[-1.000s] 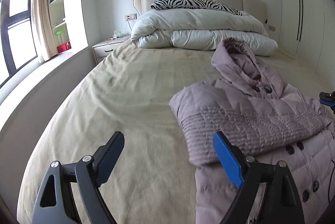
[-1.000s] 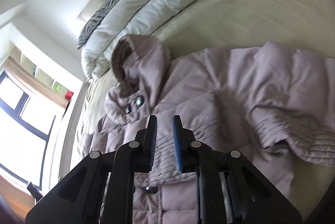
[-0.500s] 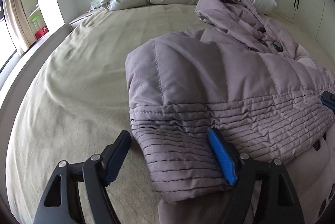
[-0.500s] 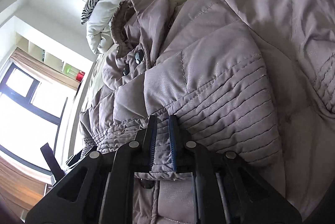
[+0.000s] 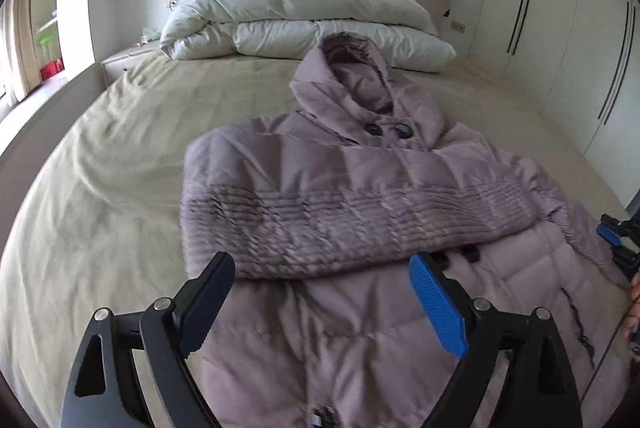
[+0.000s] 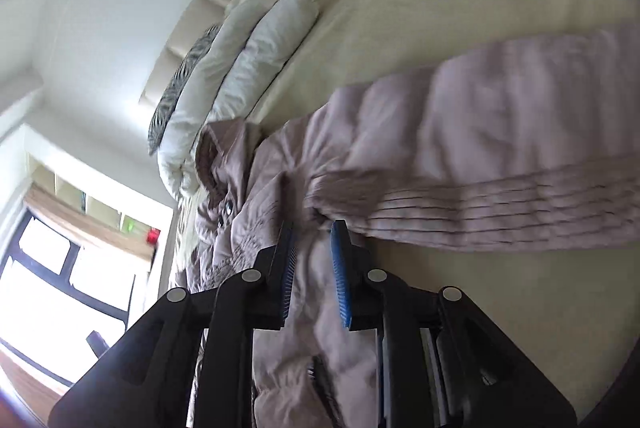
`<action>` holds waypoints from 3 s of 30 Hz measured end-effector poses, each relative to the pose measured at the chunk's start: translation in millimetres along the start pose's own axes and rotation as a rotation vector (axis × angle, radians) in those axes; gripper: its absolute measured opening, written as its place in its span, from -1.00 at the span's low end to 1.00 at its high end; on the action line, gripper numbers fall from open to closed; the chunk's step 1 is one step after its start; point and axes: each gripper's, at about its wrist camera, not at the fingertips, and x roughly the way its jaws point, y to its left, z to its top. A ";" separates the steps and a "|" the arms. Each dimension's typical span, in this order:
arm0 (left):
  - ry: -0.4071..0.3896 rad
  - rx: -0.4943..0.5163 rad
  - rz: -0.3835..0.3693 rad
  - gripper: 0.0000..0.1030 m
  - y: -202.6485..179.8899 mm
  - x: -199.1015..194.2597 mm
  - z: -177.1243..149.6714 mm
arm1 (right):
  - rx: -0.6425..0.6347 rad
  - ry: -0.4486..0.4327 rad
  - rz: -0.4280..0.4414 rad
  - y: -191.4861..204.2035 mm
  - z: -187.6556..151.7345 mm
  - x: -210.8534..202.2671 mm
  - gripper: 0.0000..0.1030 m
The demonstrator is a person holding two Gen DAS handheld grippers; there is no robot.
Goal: Fold large clothes
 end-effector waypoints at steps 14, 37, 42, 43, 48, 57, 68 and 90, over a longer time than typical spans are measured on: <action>0.086 0.051 -0.206 0.77 -105.8 -40.5 -76.5 | 0.486 -0.291 -0.005 -183.2 -26.3 -177.7 0.70; 0.095 -0.155 -0.236 0.77 -55.0 -50.0 -83.8 | 0.140 -0.407 -0.138 -65.7 23.4 -154.1 -0.59; 0.058 -0.247 -0.254 0.78 -26.3 -55.7 -74.0 | -0.382 -0.266 -0.163 101.2 -6.9 -93.7 -0.60; 0.051 -0.272 -0.261 0.78 -18.7 -57.2 -72.8 | -0.469 -0.226 -0.164 129.1 -21.9 -74.7 -0.60; 0.031 -0.391 -0.294 0.78 23.0 -62.2 -70.5 | -0.774 -0.031 -0.184 220.4 -112.0 28.8 -0.60; 0.098 -0.552 -0.466 0.92 51.0 -33.4 -66.6 | -0.991 0.197 -0.302 210.7 -247.3 131.9 -0.59; 0.371 -0.577 -0.687 1.00 -7.1 49.9 1.3 | -1.211 0.120 -0.364 205.9 -267.2 120.1 -0.59; 0.325 -0.493 -0.744 -0.64 -35.5 22.9 72.7 | -0.468 0.185 0.201 135.3 -164.9 48.9 0.62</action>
